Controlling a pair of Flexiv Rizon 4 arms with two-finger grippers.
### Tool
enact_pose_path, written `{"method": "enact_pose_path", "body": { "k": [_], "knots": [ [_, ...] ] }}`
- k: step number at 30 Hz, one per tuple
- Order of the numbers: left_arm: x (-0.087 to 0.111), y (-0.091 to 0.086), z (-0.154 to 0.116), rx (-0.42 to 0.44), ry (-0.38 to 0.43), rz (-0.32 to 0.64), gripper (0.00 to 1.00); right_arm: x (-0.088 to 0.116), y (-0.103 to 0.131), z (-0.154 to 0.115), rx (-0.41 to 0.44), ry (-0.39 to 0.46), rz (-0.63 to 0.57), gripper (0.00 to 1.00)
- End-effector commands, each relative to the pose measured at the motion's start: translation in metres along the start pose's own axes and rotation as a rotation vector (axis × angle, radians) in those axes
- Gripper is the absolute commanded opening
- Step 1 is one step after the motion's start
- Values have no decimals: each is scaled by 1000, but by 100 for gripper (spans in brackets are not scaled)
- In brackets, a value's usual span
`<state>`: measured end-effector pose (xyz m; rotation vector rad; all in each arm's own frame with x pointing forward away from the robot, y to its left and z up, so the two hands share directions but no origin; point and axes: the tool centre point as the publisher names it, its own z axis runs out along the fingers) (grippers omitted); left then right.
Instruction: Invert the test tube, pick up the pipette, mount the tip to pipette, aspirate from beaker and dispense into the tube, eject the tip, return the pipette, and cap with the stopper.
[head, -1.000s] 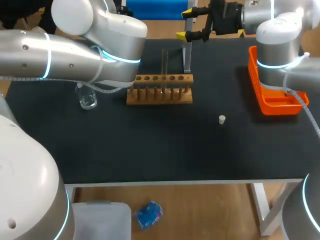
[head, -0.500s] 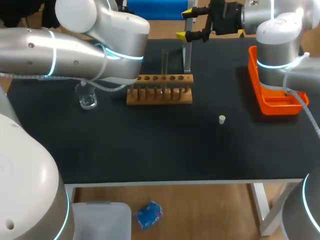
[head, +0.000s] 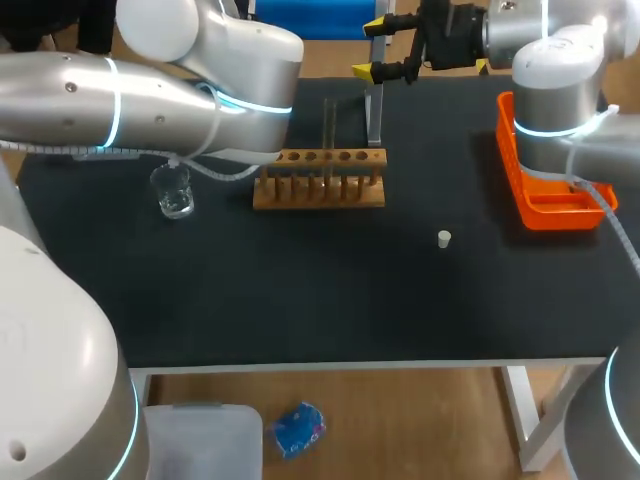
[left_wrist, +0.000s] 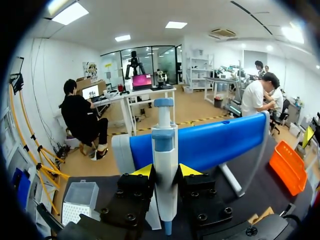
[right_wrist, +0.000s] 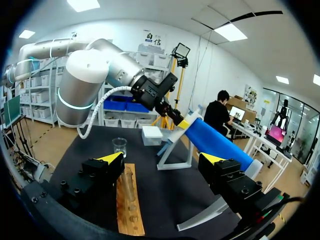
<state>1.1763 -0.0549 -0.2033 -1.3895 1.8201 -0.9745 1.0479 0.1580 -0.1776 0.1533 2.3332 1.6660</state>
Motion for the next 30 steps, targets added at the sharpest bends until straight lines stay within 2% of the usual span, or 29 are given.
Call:
{"method": "enact_pose_path", "body": {
  "k": [1, 9, 10, 11, 13, 15, 16, 24, 30],
  "knots": [
    [1, 0, 3, -13, 2, 4, 0, 0, 0, -1, 2, 3, 0, 100],
    [3, 2, 4, -18, 14, 12, 1, 0, 0, -1, 2, 3, 0, 100],
    [4, 2, 4, -17, 17, 13, 15, 0, 0, -1, 2, 3, 0, 100],
    [4, 2, 4, -16, 21, 14, 42, 0, 0, -1, 2, 3, 0, 100],
    [5, 2, 3, -11, 29, 14, 57, 0, 0, -1, 2, 3, 0, 100],
    [6, 2, 3, -8, 32, 16, 89, 0, 0, -1, 2, 3, 0, 100],
    [7, 2, 3, -7, 34, 16, 100, 0, 0, -1, 2, 3, 0, 100],
    [8, 3, -2, -1, 44, 10, 100, 0, 0, -1, 2, 3, 0, 100],
    [14, -8, -13, 33, 84, 4, 100, 0, 0, -1, 2, 3, 0, 100]
  ]
}}
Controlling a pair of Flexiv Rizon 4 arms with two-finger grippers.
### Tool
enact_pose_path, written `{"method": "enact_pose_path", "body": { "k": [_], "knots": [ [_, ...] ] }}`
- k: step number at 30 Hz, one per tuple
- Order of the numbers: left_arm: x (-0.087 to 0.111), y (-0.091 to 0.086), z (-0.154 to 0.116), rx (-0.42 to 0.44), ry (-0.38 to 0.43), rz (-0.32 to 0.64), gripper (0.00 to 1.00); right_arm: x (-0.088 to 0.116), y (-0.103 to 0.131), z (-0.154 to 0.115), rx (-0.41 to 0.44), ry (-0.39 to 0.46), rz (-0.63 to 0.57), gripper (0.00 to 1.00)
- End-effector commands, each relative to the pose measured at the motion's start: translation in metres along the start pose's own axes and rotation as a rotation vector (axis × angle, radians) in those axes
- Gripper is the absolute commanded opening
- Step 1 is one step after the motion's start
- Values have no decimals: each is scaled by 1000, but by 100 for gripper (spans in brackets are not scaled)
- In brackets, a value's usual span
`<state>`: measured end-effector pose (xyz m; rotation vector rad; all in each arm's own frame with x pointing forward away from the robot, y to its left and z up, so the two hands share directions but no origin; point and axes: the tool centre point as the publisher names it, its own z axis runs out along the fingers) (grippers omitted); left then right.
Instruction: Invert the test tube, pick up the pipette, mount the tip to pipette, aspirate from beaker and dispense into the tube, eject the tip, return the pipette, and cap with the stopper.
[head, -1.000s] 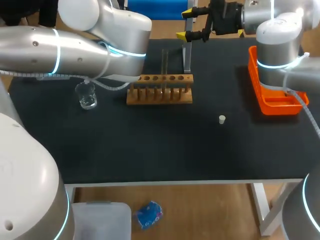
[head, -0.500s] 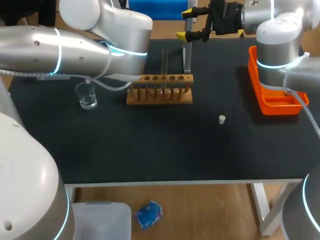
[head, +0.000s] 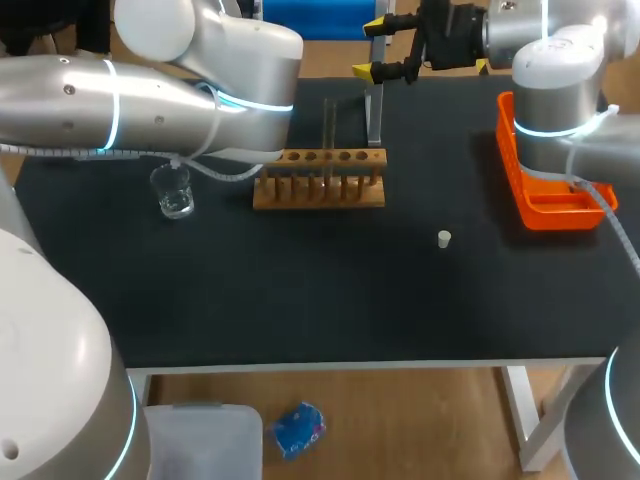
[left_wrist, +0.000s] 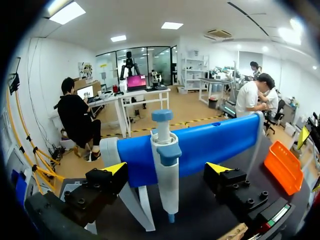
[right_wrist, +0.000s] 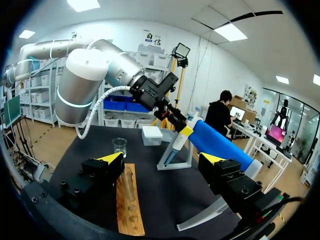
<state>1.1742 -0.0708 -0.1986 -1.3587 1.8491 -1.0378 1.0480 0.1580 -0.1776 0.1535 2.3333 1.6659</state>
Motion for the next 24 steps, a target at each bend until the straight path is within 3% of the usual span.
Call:
{"method": "enact_pose_path", "body": {
  "k": [1, 4, 9, 13, 19, 24],
  "knots": [
    [0, -5, -15, 17, 29, 9, 100, 0, 0, -1, 2, 3, 0, 100],
    [1, -11, -25, 32, 50, 39, 100, 0, 0, -1, 2, 3, 0, 100],
    [0, -13, -40, 84, 212, 170, 100, 0, 0, -1, 2, 3, 0, 100],
    [-5, -9, -55, 85, 295, 297, 100, 0, 0, -1, 2, 3, 0, 100],
    [-11, -8, -81, 146, 485, 389, 100, 0, 0, -1, 2, 3, 0, 100],
    [-8, -2, -96, 128, 571, 432, 100, 0, 0, -1, 2, 3, 0, 100]
  ]
}}
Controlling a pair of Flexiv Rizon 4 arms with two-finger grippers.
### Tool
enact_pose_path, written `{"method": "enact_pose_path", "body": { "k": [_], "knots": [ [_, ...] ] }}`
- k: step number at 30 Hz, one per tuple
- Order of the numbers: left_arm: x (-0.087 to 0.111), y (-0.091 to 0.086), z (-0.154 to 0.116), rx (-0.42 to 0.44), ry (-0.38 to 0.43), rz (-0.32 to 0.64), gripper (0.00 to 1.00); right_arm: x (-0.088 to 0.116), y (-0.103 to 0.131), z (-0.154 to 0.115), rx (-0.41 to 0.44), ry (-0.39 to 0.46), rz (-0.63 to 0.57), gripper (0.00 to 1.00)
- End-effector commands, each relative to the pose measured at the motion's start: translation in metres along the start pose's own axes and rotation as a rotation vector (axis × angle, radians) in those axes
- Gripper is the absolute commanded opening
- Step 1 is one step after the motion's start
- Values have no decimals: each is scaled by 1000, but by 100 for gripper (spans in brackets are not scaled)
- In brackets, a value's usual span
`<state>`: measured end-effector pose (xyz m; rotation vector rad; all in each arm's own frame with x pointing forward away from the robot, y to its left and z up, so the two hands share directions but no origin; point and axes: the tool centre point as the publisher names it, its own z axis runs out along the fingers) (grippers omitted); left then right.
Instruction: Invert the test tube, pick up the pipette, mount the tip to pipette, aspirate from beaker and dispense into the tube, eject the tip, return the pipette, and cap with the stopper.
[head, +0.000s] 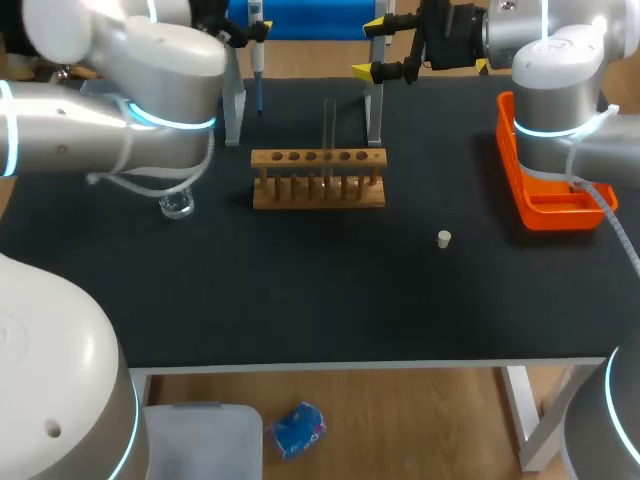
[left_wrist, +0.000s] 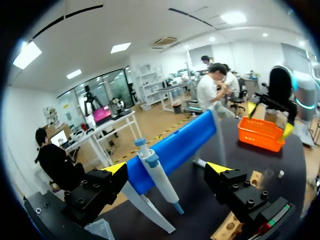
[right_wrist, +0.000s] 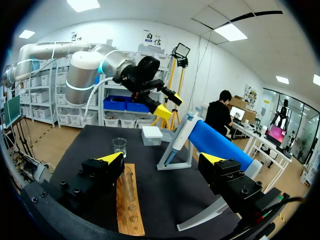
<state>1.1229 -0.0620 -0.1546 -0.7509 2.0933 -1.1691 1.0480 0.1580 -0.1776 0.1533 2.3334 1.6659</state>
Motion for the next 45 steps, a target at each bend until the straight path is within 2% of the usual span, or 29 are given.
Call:
{"method": "enact_pose_path", "body": {
  "k": [1, 6, 8, 10, 33, 41, 45],
  "knots": [
    [3, 9, -35, 42, 297, 31, 100, 0, 0, -1, 2, 3, 0, 100],
    [22, 15, -44, 47, 366, 51, 100, 0, 0, -1, 2, 3, 0, 100],
    [36, 17, -47, 53, 433, 83, 100, 0, 0, -1, 2, 3, 0, 100],
    [54, 19, -51, 64, 541, 134, 100, 0, 0, -1, 2, 3, 0, 100],
    [54, 19, -51, 64, 541, 134, 100, 0, 0, -1, 2, 3, 0, 100],
    [91, 41, -54, 38, 454, 50, 100, 0, 0, -1, 2, 3, 0, 100],
    [108, 43, -59, 65, 424, 37, 100, 0, 0, -1, 2, 3, 0, 100]
  ]
}}
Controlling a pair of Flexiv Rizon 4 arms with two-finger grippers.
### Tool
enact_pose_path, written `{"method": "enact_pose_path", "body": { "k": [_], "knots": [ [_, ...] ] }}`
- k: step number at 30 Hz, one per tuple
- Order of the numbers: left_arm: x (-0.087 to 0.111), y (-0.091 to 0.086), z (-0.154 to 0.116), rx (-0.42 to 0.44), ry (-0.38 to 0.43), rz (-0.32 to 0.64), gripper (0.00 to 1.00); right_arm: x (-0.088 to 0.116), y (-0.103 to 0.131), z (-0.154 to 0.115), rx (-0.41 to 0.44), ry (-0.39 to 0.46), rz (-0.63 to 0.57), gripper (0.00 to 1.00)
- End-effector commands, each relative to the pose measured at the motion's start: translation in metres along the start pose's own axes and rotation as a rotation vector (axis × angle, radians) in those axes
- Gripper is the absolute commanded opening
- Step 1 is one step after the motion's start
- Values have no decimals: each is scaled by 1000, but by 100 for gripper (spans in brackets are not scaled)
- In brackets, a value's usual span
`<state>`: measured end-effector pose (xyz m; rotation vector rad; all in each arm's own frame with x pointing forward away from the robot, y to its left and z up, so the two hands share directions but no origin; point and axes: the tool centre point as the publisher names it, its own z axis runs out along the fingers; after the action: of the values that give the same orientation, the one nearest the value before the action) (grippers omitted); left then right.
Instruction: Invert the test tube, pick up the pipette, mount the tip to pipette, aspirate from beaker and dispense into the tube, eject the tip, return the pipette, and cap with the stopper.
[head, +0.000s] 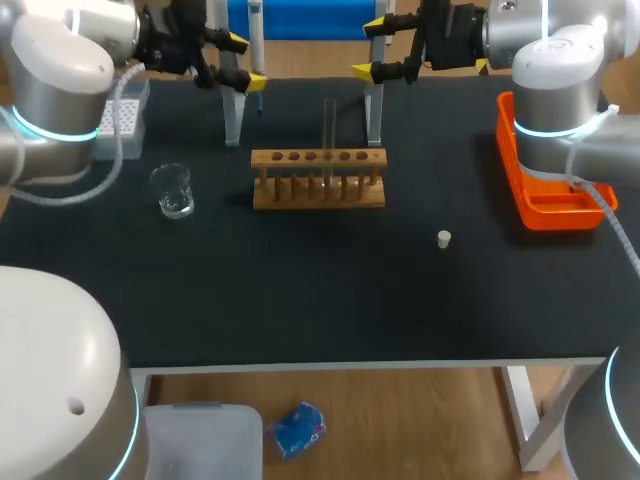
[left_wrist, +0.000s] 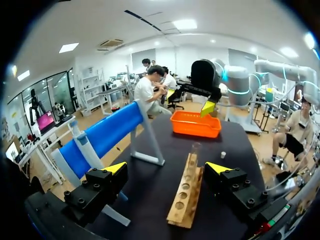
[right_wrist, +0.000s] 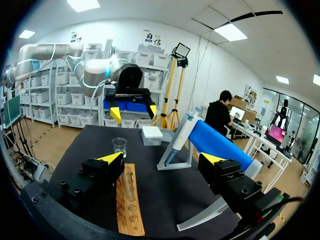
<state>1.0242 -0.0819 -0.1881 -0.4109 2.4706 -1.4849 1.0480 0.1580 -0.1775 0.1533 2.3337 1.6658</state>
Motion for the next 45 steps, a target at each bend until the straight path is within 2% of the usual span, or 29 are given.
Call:
{"method": "enact_pose_path", "body": {
  "k": [1, 6, 11, 15, 24, 45],
  "knots": [
    [27, 3, 3, 28, -90, 1, 100, 0, 0, -1, 2, 2, 0, 100],
    [43, 4, 9, 22, -129, -7, 100, 0, 0, -1, 2, 2, 0, 100],
    [53, 9, 19, -23, -156, -10, 100, 0, 0, -1, 2, 2, 0, 100],
    [55, 15, 30, -37, -193, -41, 100, 0, 0, -1, 2, 2, 0, 100],
    [57, 23, 45, -8, -202, -98, 100, 0, 0, -1, 2, 2, 0, 100],
    [58, 25, 45, -1, -204, -105, 100, 0, 0, -1, 2, 2, 0, 100]
  ]
}}
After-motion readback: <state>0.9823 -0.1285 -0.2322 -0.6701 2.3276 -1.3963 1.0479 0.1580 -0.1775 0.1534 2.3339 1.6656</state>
